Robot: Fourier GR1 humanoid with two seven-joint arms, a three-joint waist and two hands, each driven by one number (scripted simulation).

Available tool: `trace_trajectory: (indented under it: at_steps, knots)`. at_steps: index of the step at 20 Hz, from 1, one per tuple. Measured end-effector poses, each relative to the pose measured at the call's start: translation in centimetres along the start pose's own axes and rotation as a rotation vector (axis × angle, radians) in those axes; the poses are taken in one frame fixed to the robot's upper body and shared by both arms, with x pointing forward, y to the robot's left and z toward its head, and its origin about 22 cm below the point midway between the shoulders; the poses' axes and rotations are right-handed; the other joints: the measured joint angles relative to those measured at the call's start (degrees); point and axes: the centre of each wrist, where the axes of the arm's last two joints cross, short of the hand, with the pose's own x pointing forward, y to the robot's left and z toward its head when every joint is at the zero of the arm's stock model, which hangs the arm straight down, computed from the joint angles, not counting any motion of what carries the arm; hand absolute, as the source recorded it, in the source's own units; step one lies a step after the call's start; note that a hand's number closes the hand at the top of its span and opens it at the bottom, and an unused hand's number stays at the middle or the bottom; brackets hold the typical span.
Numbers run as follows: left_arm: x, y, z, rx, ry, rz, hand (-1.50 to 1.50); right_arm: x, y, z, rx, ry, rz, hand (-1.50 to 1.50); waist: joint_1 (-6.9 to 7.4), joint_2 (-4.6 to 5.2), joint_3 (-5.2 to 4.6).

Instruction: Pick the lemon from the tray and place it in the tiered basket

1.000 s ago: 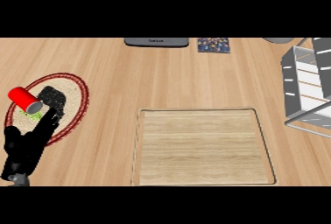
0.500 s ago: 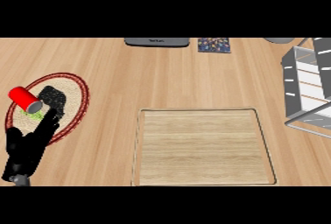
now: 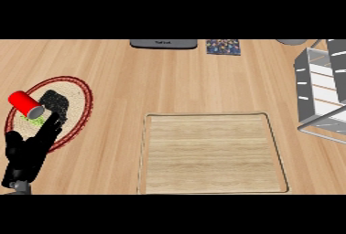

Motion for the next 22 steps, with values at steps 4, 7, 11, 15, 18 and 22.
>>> trace_trajectory:
  at_steps: [4, 7, 11, 15, 18, 22]
  knots:
    - [-0.1, 0.6, -0.1, -0.001, 0.001, 0.001, 0.00, -0.8, -2.0, -0.1, -0.089, -0.013, -0.123, -1.50, -0.21, -0.09, 0.02]
    - [0.0, 0.4, 0.0, 0.007, 0.002, 0.001, 0.00, -1.5, -4.2, 0.0, -0.171, 0.011, -0.243, -1.50, -0.36, -0.22, 0.01]
    - [0.0, 0.5, 0.0, 0.017, 0.009, 0.004, 0.00, -3.4, -7.0, 0.2, -0.215, 0.094, -0.406, -1.50, -1.09, -0.51, -0.05]
    - [-0.2, 1.1, 0.2, 0.026, 0.023, 0.008, 0.00, -7.7, -8.4, 0.6, -0.195, 0.176, -0.585, -1.50, -2.06, -0.78, -0.05]
    - [-1.0, 0.8, 0.6, 0.038, 0.028, 0.013, 0.00, -10.6, -8.7, 1.2, -0.194, 0.190, -0.753, -1.50, -2.74, -1.02, -0.01]
    - [-1.2, 1.4, 1.1, 0.048, 0.034, 0.017, 0.00, -15.7, -8.5, 2.4, -0.210, 0.170, -0.937, -1.50, -3.49, -1.22, 0.01]
